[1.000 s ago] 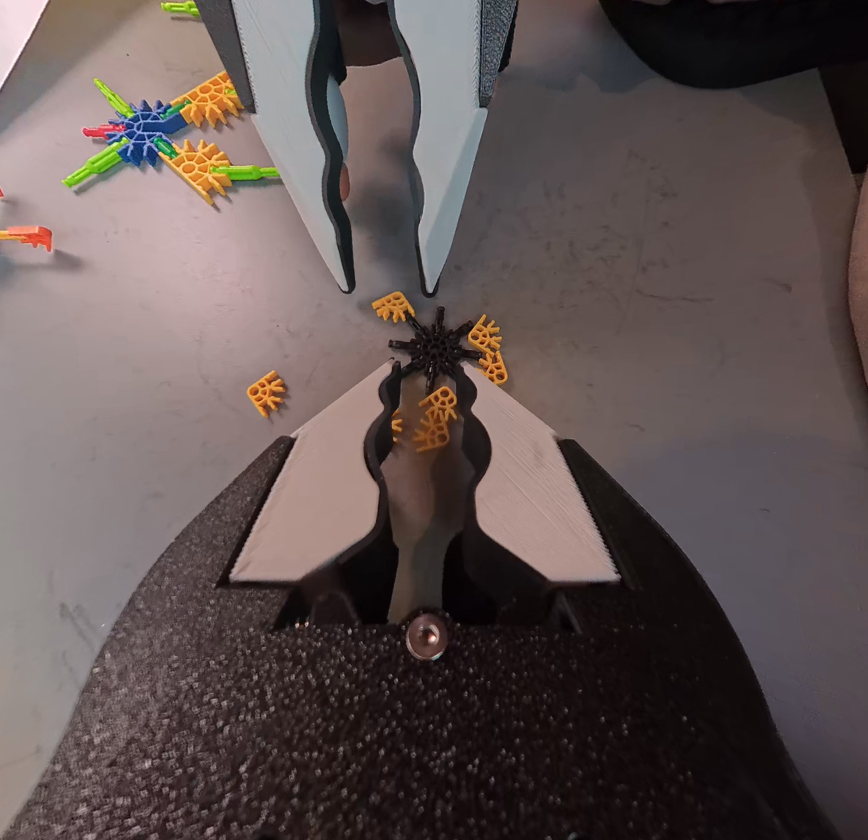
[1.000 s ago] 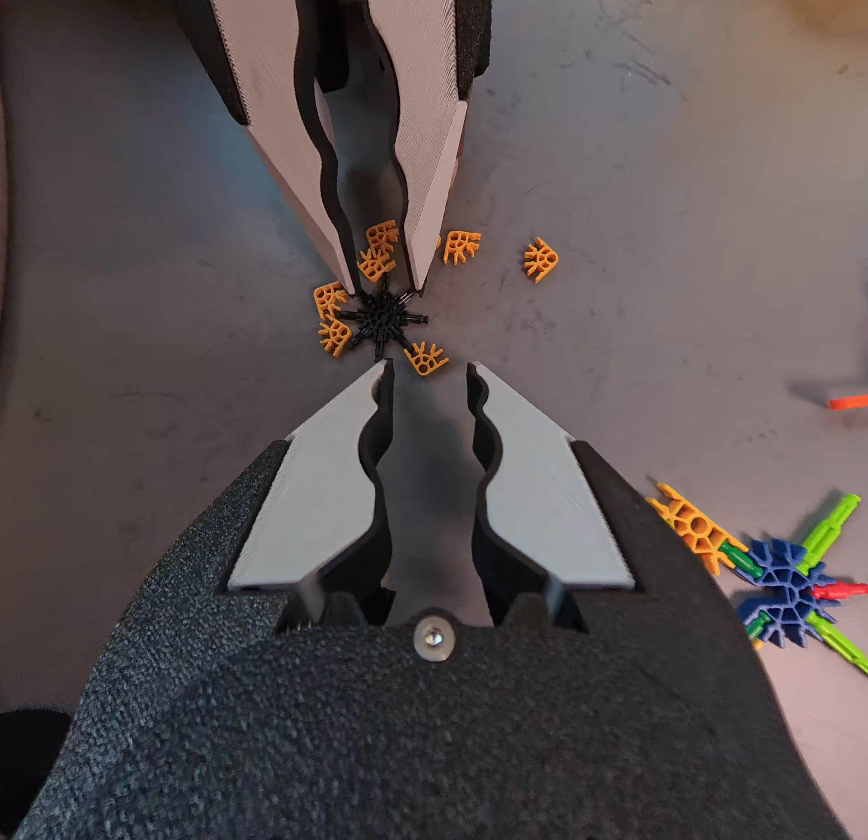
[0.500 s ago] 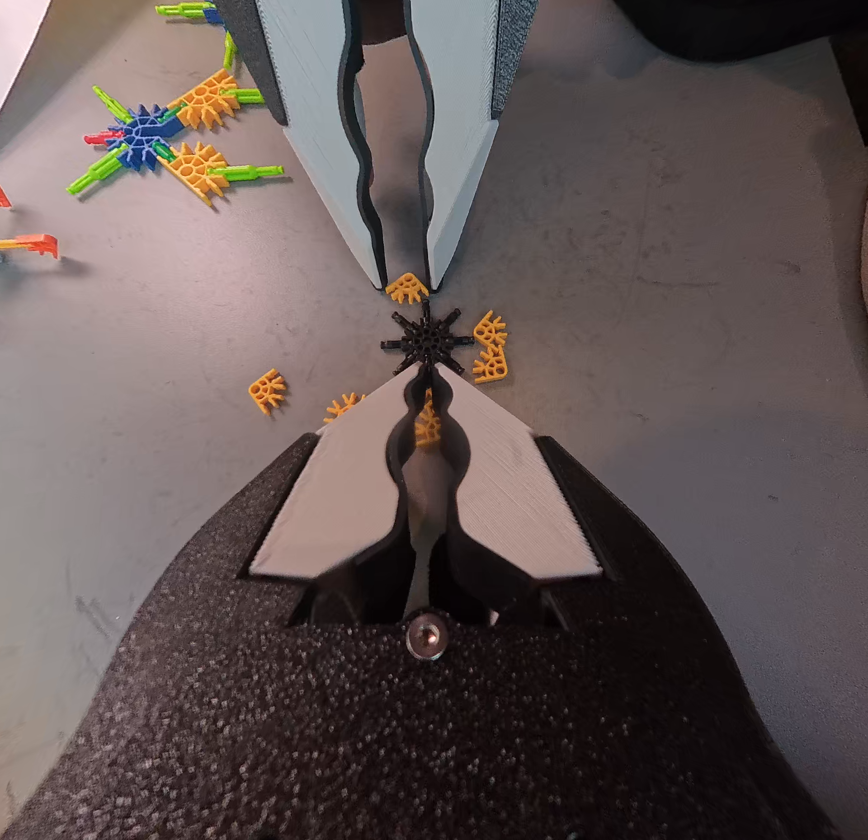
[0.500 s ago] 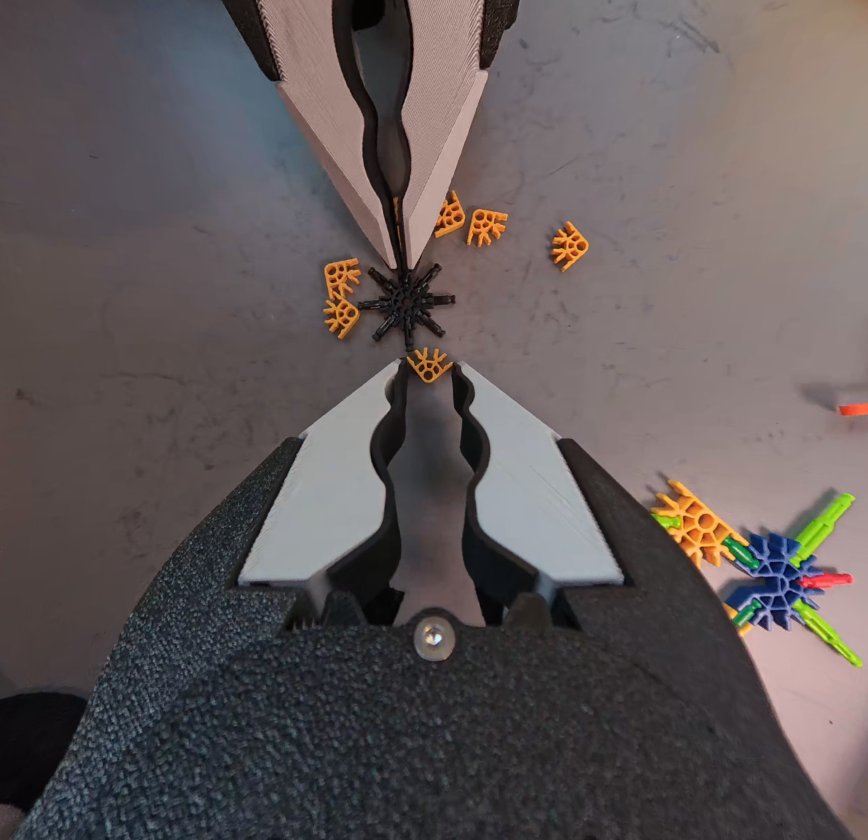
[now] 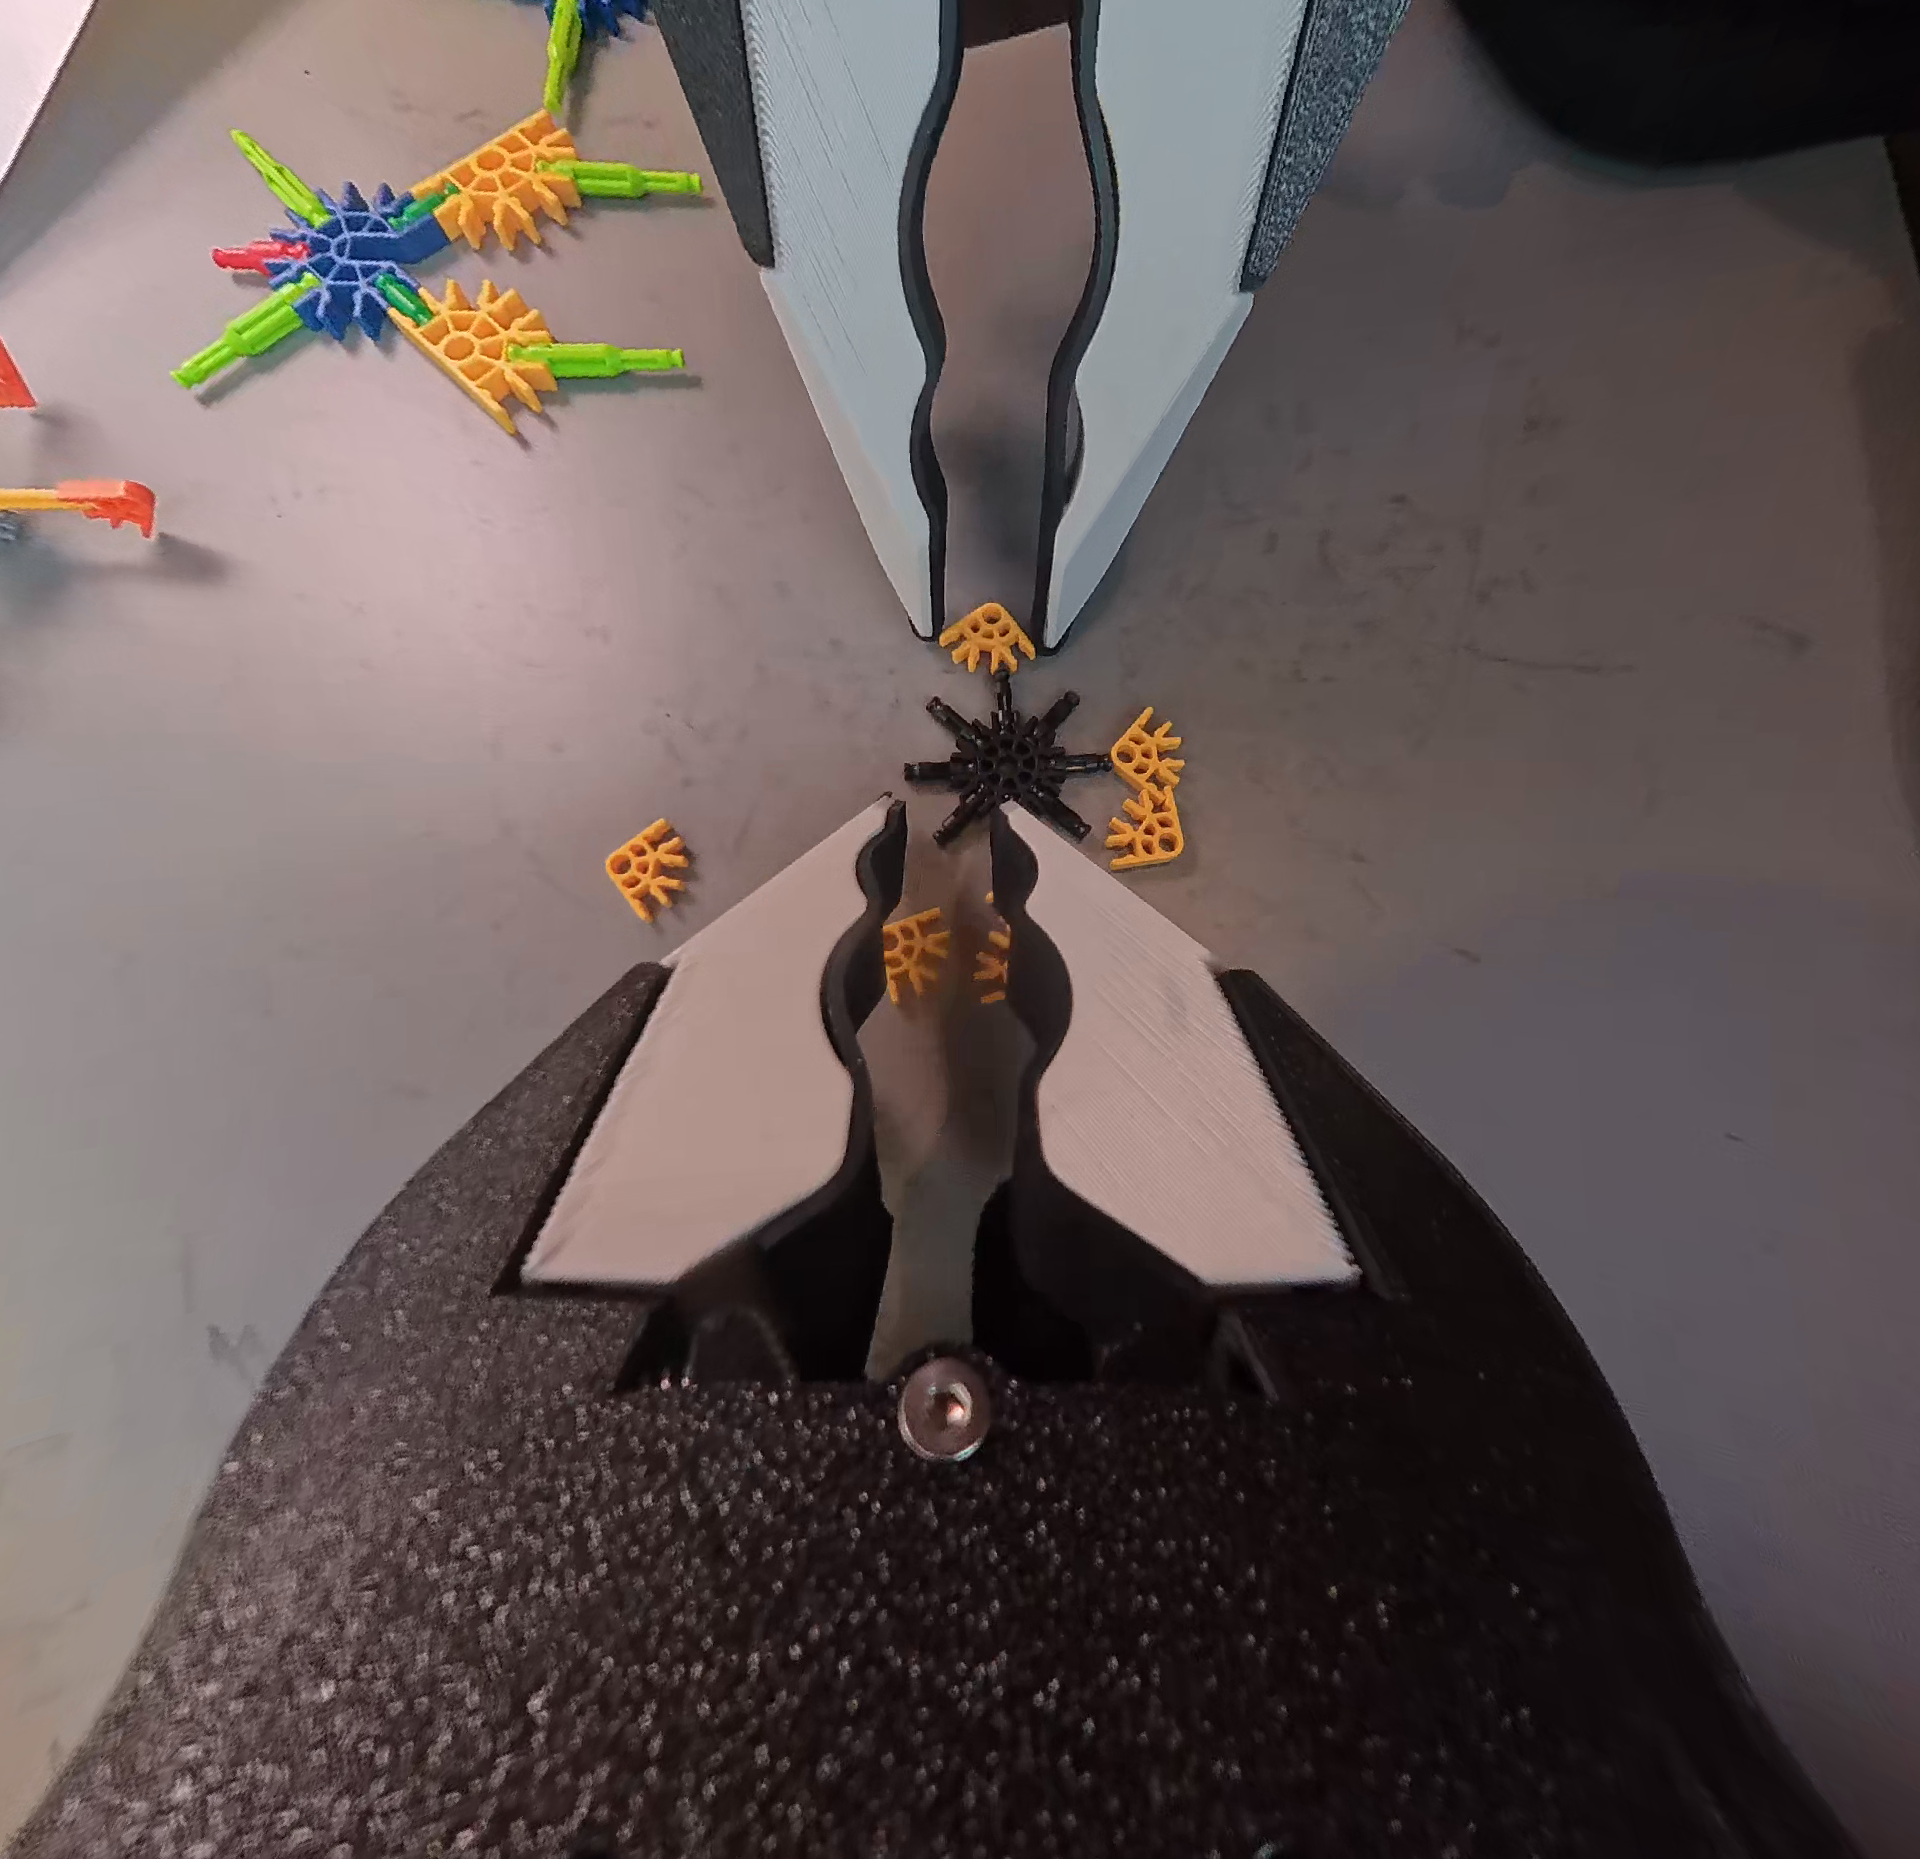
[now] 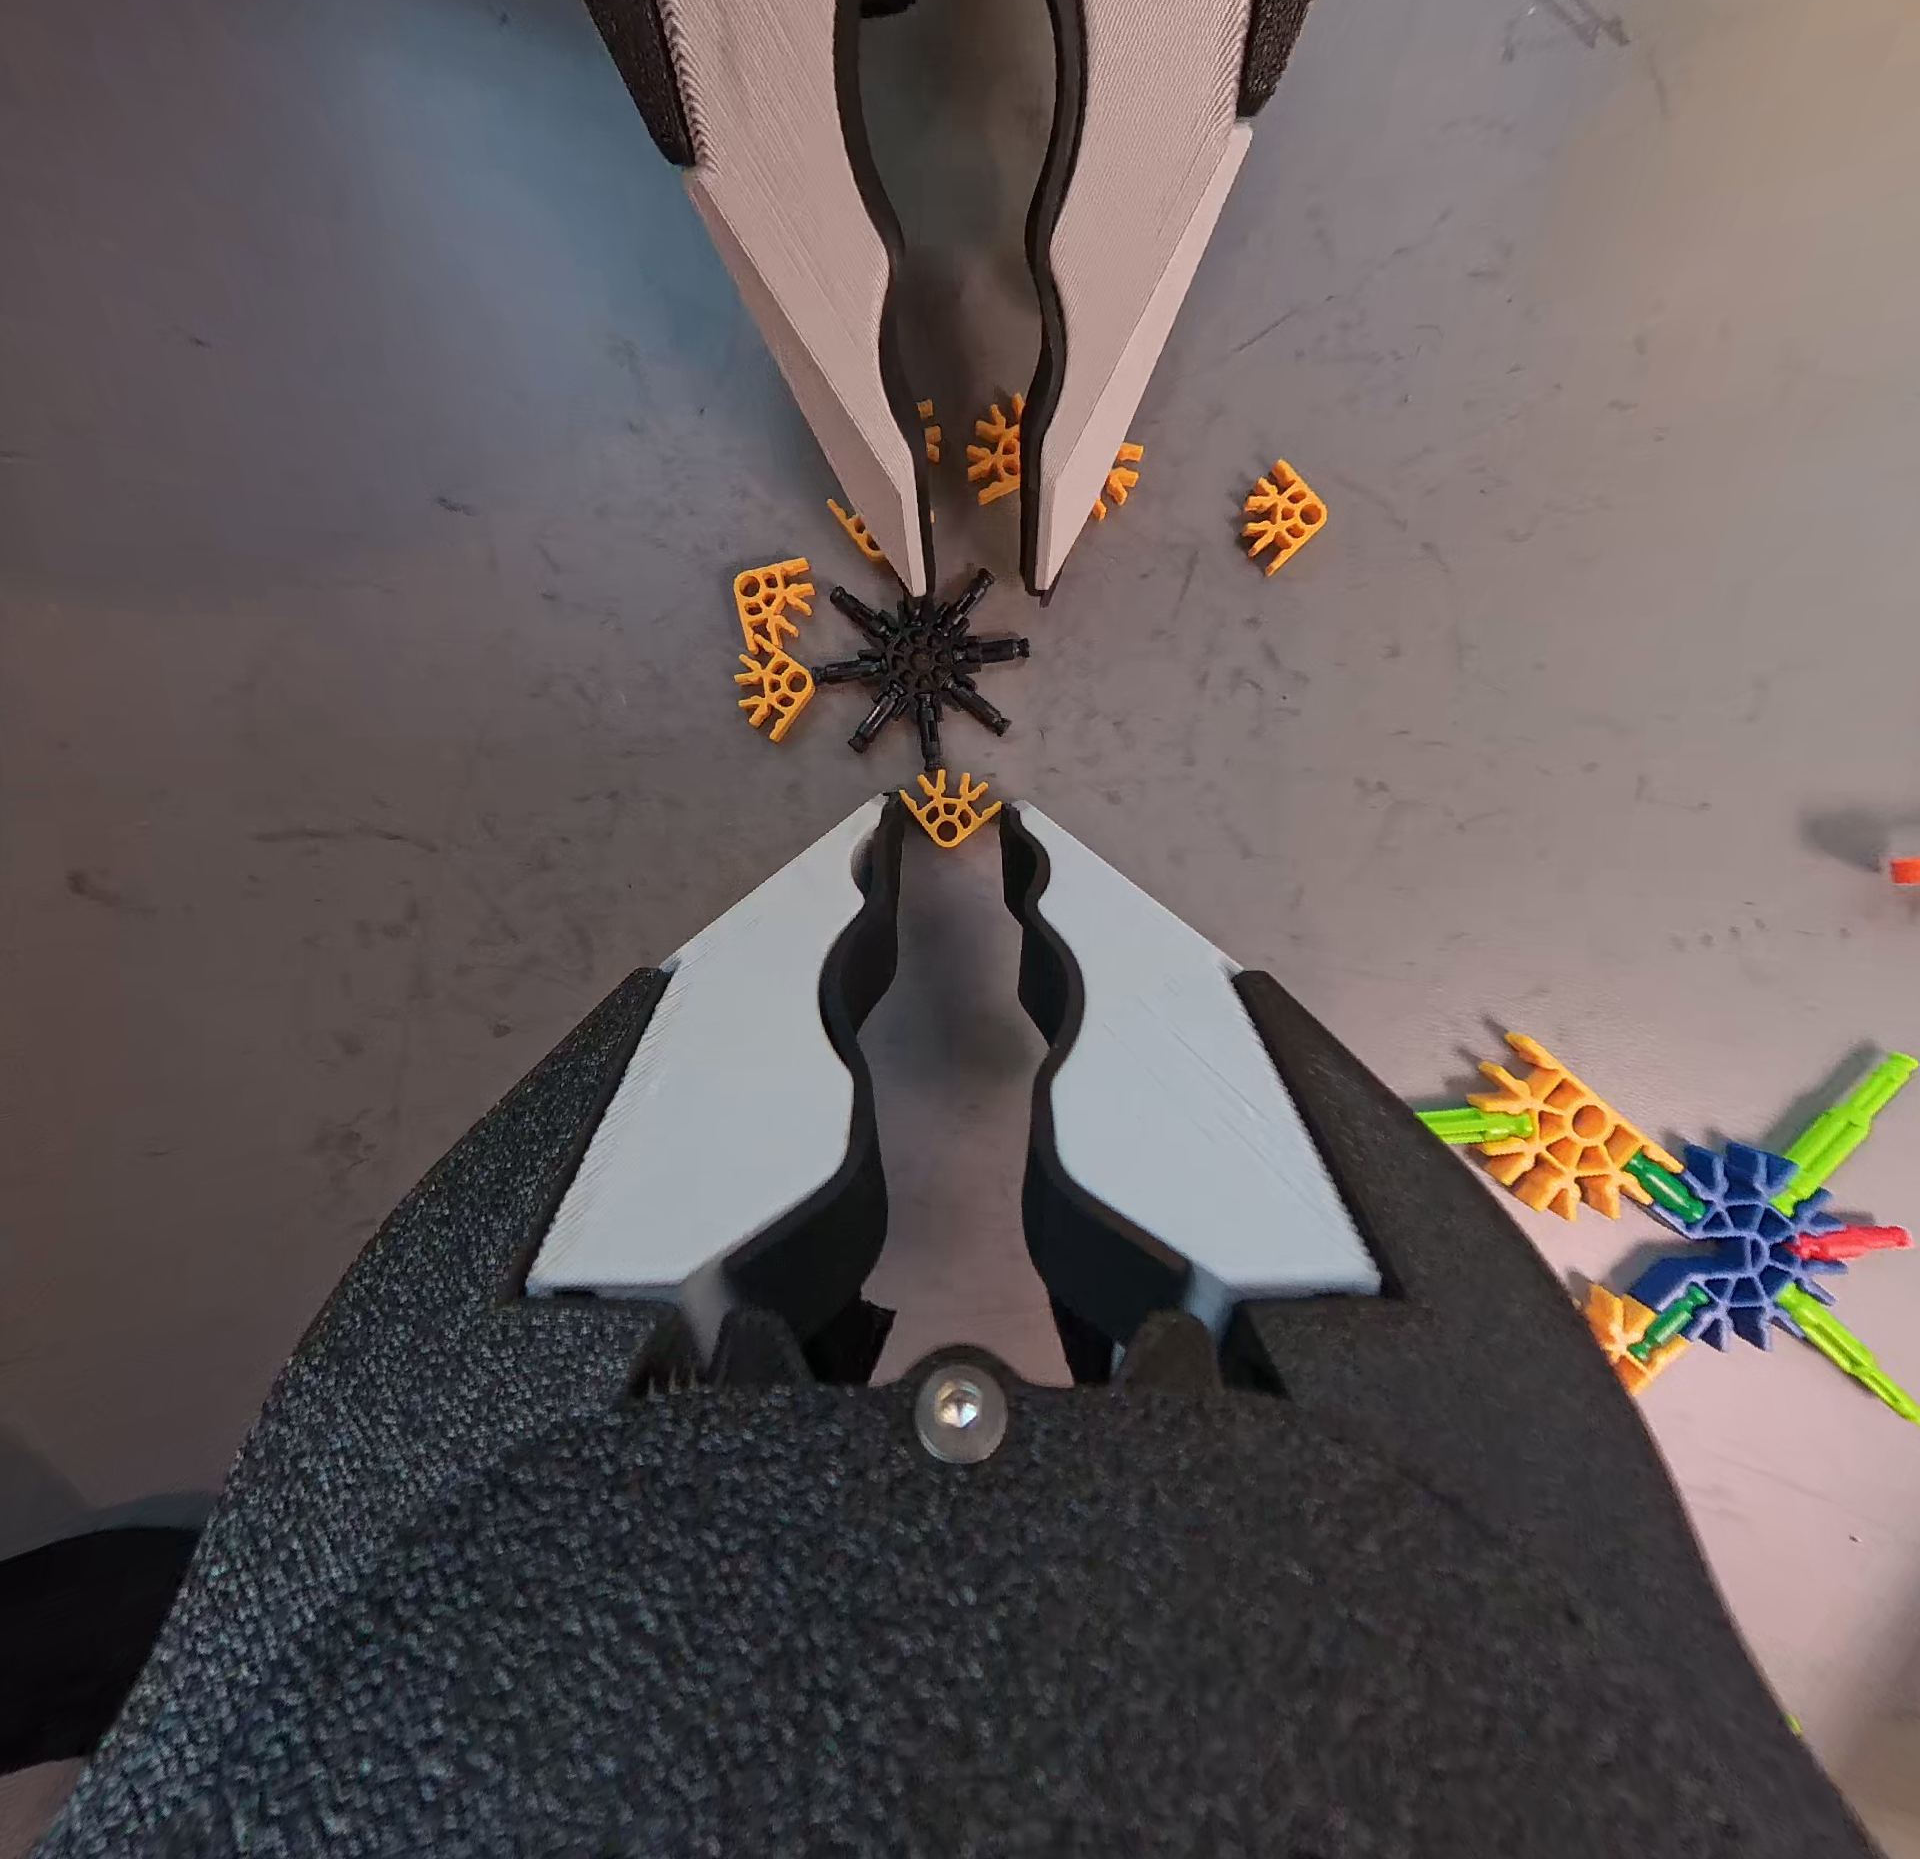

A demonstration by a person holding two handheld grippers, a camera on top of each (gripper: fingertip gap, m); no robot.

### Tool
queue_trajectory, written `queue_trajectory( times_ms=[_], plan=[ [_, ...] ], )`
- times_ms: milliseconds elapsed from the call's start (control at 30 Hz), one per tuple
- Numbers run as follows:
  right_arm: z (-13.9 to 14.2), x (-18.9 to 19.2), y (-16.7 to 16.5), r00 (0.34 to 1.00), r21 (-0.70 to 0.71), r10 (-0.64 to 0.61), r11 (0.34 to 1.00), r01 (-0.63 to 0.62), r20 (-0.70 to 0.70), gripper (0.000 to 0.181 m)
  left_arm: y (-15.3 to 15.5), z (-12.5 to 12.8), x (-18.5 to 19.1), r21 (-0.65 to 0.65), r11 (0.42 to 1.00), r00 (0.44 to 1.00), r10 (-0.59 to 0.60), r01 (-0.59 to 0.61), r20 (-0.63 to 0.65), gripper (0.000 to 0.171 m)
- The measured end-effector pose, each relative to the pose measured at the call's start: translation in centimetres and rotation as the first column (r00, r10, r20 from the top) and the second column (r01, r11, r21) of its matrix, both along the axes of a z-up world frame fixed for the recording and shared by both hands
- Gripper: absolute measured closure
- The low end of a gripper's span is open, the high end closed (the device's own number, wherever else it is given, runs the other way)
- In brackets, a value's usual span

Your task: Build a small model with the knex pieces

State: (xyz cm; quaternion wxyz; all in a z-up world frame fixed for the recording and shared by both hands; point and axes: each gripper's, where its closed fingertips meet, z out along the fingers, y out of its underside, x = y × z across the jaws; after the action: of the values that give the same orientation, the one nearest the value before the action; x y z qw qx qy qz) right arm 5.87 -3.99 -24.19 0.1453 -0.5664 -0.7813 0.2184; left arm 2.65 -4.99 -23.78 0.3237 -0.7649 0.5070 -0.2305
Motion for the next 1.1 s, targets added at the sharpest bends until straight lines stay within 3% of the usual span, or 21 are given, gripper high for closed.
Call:
queue_trajectory(
  times_ms=[433, 900, 1100],
  plan=[
    [0.0, 0.1, 0.0, 1.0, -0.016, -0.002, 1.0, 0.002, -0.006, 0.164, -0.3, 0.2, -0.5, -0.064, 0.998, 0.999, 0.016, -0.014, 0.028, 0.162],
    [0.0, -0.1, -0.1, 1.0, -0.024, -0.001, 1.0, 0.001, -0.013, 0.164, -0.7, -0.4, -0.1, -0.006, 0.999, 0.996, -0.034, 0.034, -0.086, 0.167],
    [0.0, -0.1, 0.0, 1.0, -0.023, -0.007, 1.0, 0.006, -0.012, 0.164, -1.1, 0.5, -0.1, 0.008, 0.999, 0.999, -0.039, 0.039, -0.007, 0.169]
  ],
)
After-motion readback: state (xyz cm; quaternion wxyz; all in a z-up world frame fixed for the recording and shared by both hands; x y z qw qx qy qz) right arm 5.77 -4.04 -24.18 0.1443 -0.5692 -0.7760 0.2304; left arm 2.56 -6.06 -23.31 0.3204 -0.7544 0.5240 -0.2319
